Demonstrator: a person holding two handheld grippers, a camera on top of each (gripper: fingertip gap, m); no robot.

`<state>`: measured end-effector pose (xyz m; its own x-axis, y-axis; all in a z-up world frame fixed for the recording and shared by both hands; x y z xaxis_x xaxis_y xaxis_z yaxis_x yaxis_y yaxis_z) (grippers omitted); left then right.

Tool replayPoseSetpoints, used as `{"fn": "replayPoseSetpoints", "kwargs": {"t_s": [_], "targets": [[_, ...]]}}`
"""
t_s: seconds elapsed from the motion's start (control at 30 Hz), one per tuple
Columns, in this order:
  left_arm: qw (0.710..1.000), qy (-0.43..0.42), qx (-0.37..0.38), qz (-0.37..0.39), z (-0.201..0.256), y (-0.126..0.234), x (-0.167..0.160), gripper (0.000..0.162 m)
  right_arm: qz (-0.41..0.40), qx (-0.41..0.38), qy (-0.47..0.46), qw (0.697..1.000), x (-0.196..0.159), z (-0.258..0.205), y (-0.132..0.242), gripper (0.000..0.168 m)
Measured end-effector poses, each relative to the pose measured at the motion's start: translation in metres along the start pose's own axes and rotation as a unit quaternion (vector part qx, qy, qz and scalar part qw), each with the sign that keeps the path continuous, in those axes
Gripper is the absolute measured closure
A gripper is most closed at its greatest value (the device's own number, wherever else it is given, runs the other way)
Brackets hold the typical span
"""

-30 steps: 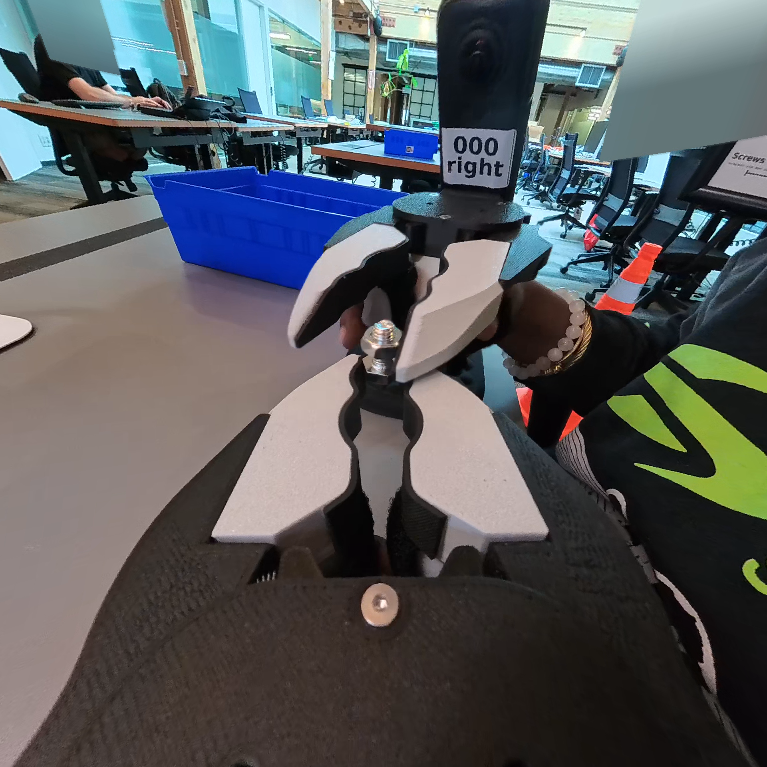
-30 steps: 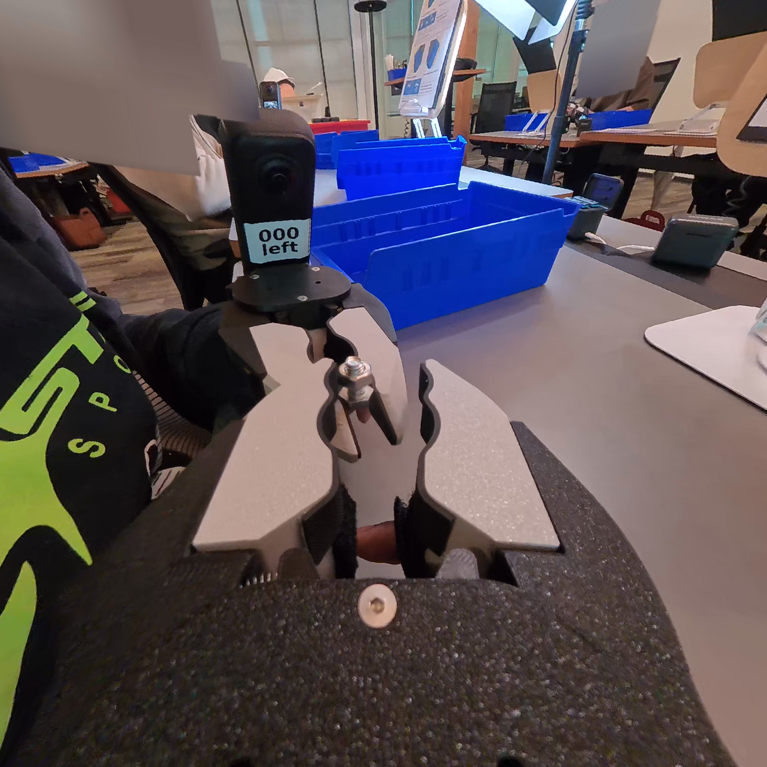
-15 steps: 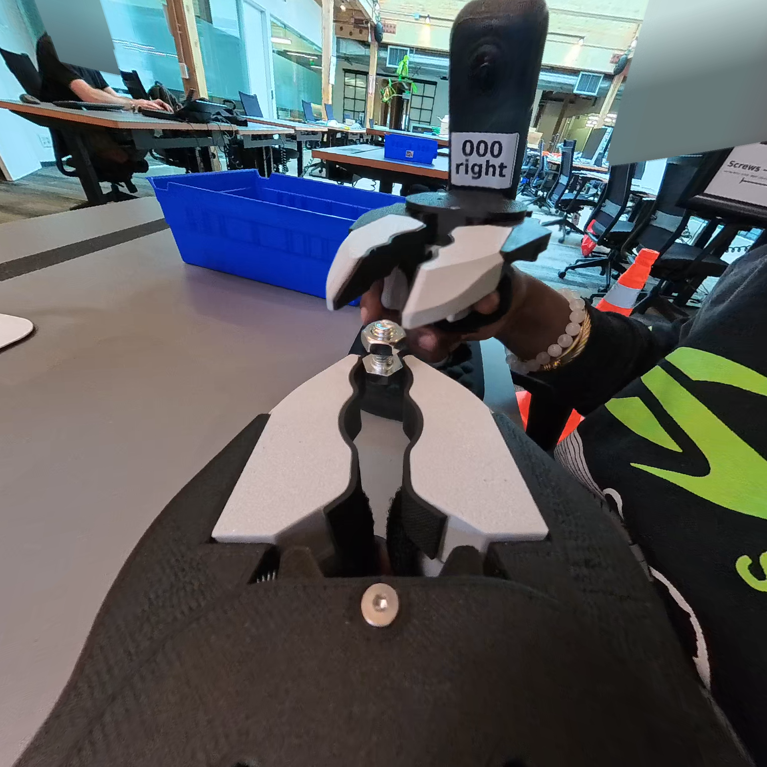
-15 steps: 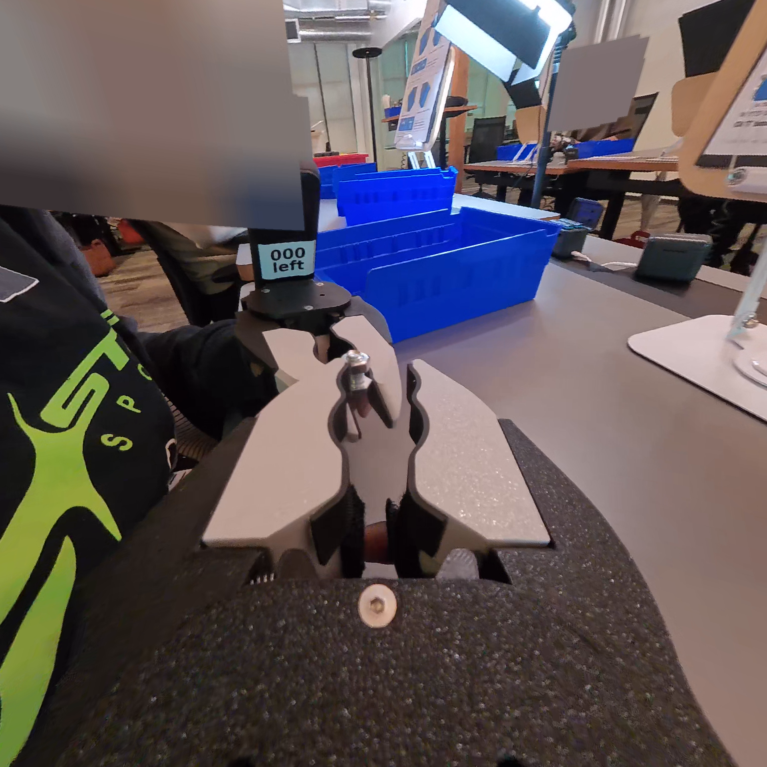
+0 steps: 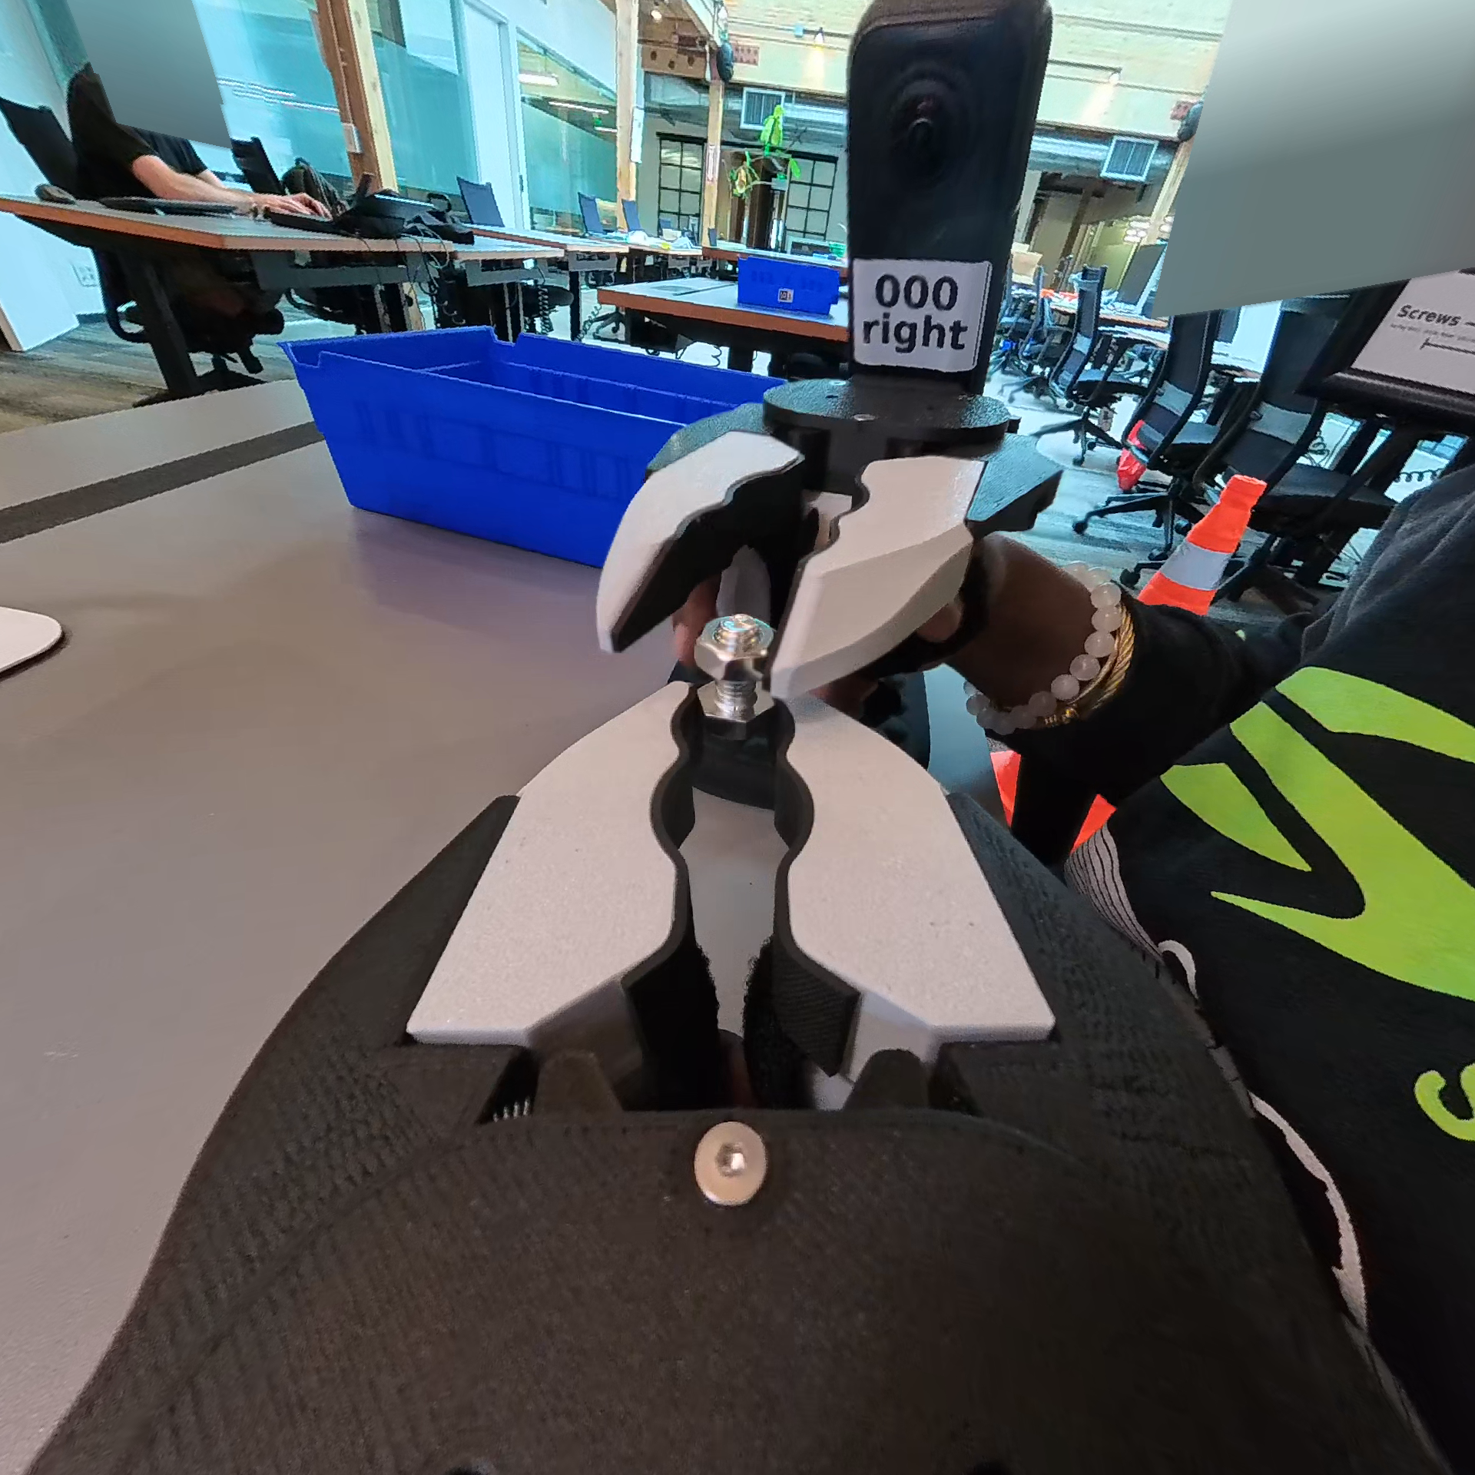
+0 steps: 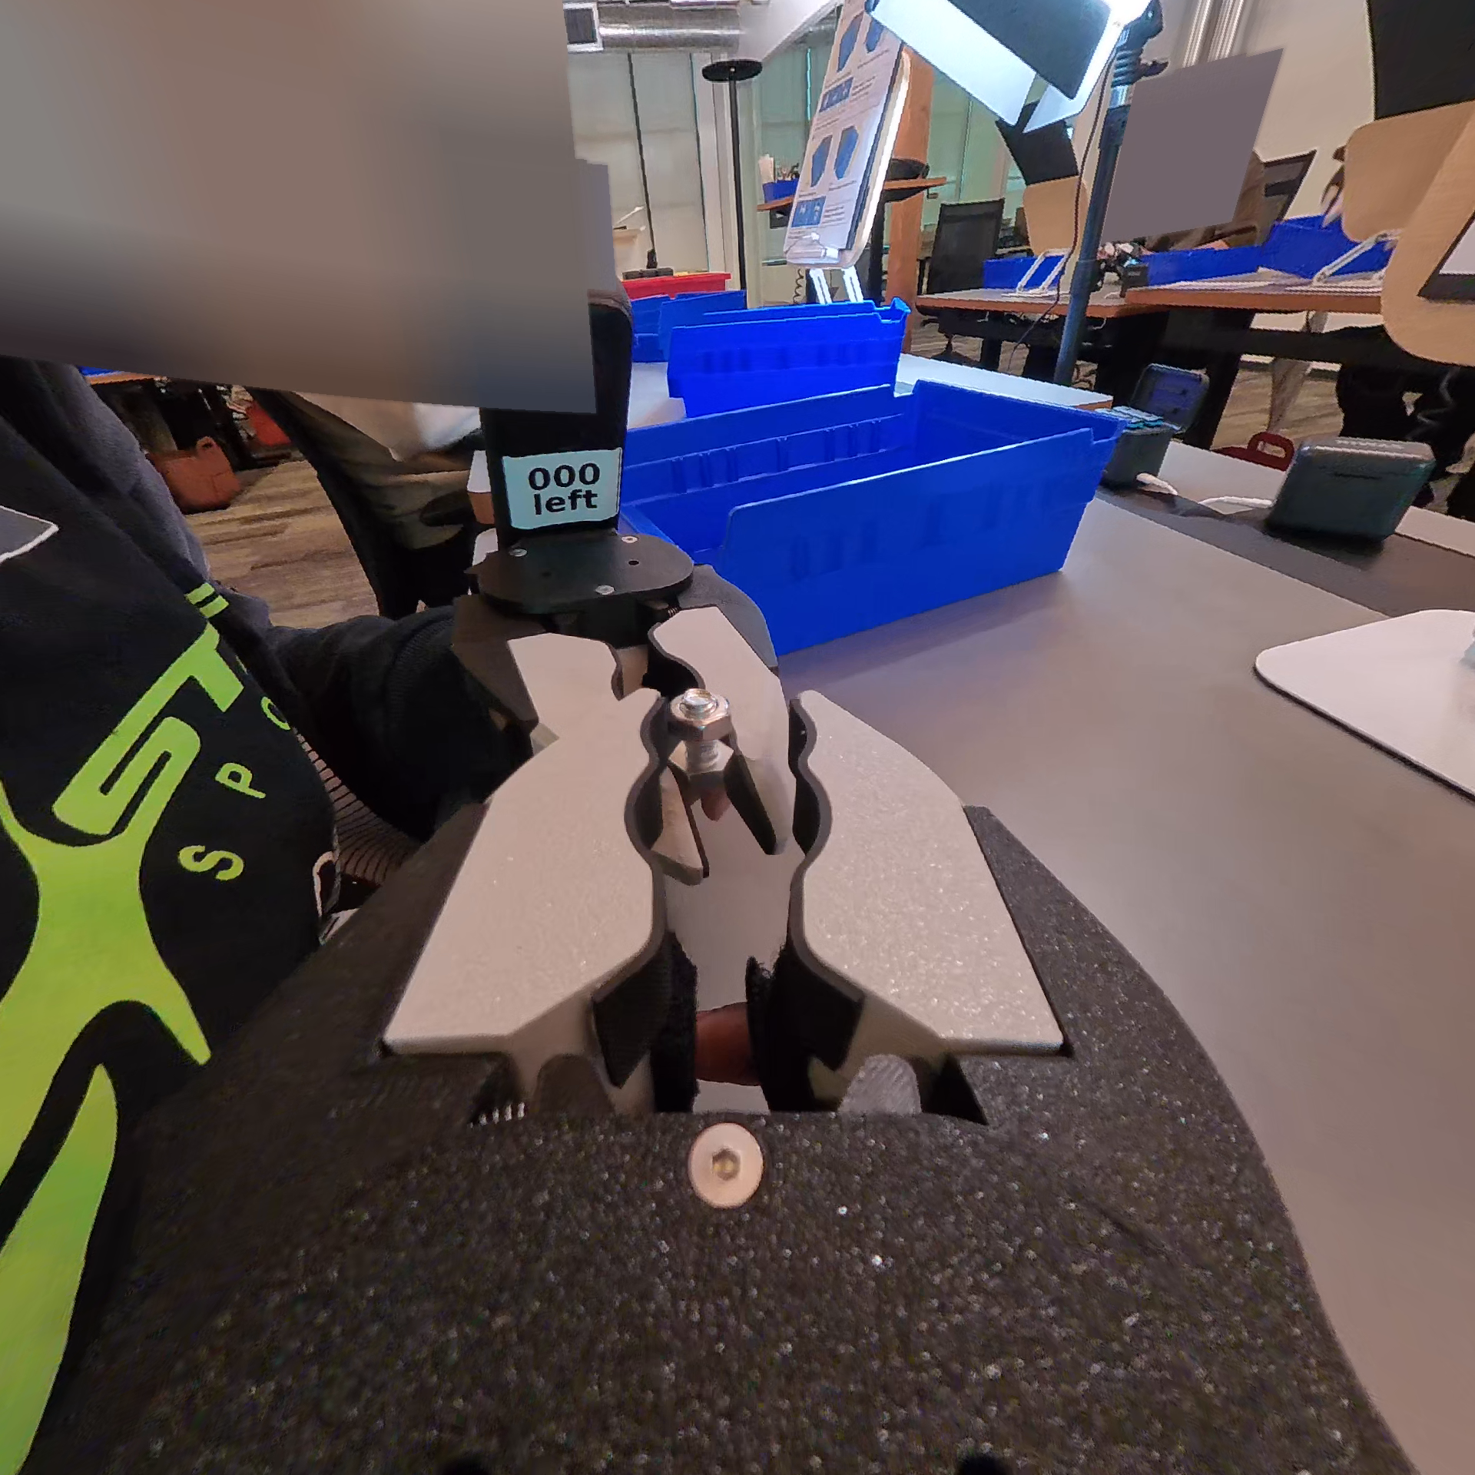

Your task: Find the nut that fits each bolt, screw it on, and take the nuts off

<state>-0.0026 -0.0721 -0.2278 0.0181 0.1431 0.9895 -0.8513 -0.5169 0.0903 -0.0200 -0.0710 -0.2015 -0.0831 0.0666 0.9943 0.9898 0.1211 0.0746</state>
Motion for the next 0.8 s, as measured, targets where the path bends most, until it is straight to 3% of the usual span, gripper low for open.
{"fn": "replayPoseSetpoints", "kwargs": {"t_s": [0.13, 0.27, 0.53, 0.8], "targets": [[1.0, 0.003, 0.002, 0.001, -0.001, 0.0, 0.0, 0.146, 0.0, -0.011, 0.003, 1.0, 0.001, 0.004, 0.011, 0.142], [1.0, 0.0, 0.0, -0.001, 0.0, 0.0, 0.0, 0.146, 0.01, -0.042, 0.0, 0.999, 0.002, 0.015, 0.024, 0.162], [1.0, -0.001, 0.001, -0.004, 0.0, -0.001, -0.001, 0.146, 0.015, -0.01, 0.0, 1.0, 0.004, 0.003, 0.013, 0.138], [1.0, -0.002, 0.0, -0.004, 0.001, -0.001, -0.001, 0.147, 0.002, 0.002, 0.001, 1.0, 0.0, -0.001, -0.005, 0.135]]}}
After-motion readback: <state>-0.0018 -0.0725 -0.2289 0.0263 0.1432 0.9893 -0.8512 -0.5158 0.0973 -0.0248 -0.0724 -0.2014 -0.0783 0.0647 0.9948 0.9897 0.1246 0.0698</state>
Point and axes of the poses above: each gripper's, where its closed fingertips meet, y back along the fingers, x out of its top, z = x × y across the jaws, the point moved 1 cm from there along y, back along the fingers, and after that the axes turned 1 degree about x, right-handed, at the moved point
